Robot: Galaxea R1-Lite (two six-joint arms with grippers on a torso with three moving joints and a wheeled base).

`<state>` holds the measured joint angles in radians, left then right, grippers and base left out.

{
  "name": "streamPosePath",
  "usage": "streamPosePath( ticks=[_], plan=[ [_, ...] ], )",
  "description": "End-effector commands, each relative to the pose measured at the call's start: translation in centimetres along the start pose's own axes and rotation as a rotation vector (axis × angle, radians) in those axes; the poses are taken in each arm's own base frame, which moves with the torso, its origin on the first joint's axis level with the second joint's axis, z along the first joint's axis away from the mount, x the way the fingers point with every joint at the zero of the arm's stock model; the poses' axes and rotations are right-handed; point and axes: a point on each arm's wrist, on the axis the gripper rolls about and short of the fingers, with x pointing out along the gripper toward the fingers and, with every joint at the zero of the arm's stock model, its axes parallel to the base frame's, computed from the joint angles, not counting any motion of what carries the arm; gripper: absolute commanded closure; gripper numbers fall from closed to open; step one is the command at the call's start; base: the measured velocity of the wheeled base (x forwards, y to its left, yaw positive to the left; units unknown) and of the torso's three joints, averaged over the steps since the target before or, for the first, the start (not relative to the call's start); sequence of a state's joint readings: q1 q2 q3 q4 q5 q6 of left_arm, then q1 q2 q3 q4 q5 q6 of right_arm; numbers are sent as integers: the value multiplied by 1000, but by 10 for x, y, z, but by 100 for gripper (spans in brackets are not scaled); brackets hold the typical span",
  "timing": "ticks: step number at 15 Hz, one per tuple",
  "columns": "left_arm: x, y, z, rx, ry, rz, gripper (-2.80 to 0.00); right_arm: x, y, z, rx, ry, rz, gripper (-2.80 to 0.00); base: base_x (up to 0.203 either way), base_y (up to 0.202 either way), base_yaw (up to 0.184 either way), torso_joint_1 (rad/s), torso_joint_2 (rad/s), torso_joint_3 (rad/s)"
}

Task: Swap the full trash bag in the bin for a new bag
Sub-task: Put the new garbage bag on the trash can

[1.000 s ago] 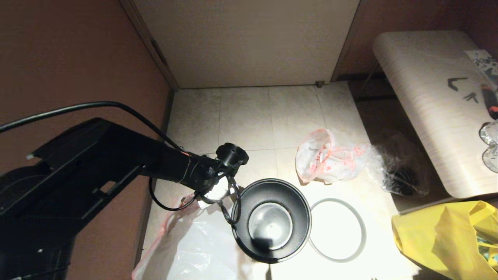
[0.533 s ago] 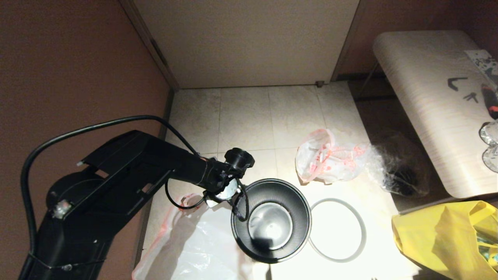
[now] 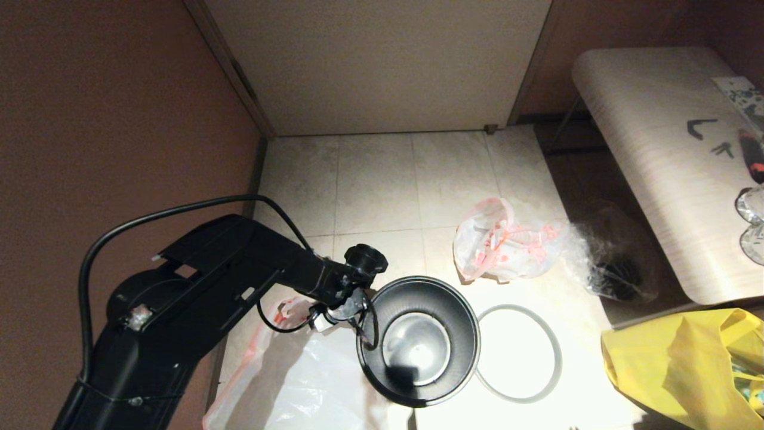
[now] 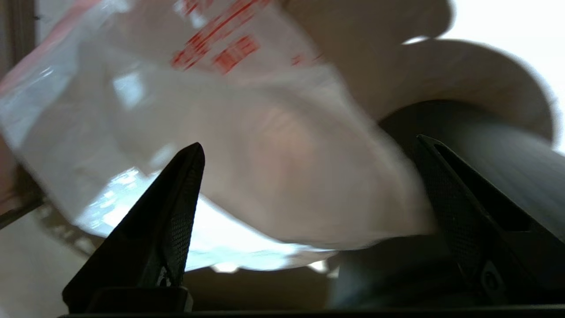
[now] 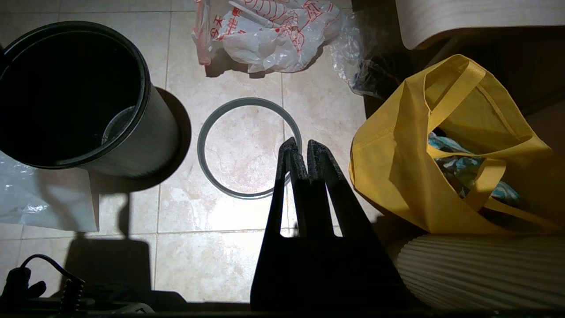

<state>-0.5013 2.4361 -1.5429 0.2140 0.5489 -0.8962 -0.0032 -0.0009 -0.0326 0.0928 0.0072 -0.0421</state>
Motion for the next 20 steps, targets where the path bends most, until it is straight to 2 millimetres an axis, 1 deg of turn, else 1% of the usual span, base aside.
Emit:
streamPosePath(
  ticks=[1, 6, 8, 10, 11, 13, 16, 19, 20],
  plan=[
    [6, 4, -3, 0, 8, 21, 0, 0, 0, 0, -1, 2, 1, 0, 0, 0, 0, 0, 0, 0],
    [12, 13, 8, -26, 6, 44, 0, 0, 0, 0, -1, 2, 1, 0, 0, 0, 0, 0, 0, 0],
    [1, 20, 12, -32, 2, 45, 0, 0, 0, 0, -1, 2, 1, 0, 0, 0, 0, 0, 0, 0],
    [-21, 34, 17, -35, -22, 59, 0, 0, 0, 0, -1, 2, 1, 0, 0, 0, 0, 0, 0, 0],
    [-33, 44, 17, -31, -36, 77, 0, 0, 0, 0, -1, 2, 1, 0, 0, 0, 0, 0, 0, 0],
    [-65, 65, 21, -38, -57, 72, 0, 0, 0, 0, -1, 2, 1, 0, 0, 0, 0, 0, 0, 0],
    [-121, 100, 22, -49, -83, 20, 0, 0, 0, 0, -1, 2, 1, 0, 0, 0, 0, 0, 0, 0],
    [-185, 137, 9, -29, -113, -90, 0, 0, 0, 0, -1, 2, 1, 0, 0, 0, 0, 0, 0, 0],
    [-206, 148, 3, -7, -113, -131, 0, -2, 0, 5, -1, -18, 0, 0, 0, 0, 0, 0, 0, 0]
  ],
)
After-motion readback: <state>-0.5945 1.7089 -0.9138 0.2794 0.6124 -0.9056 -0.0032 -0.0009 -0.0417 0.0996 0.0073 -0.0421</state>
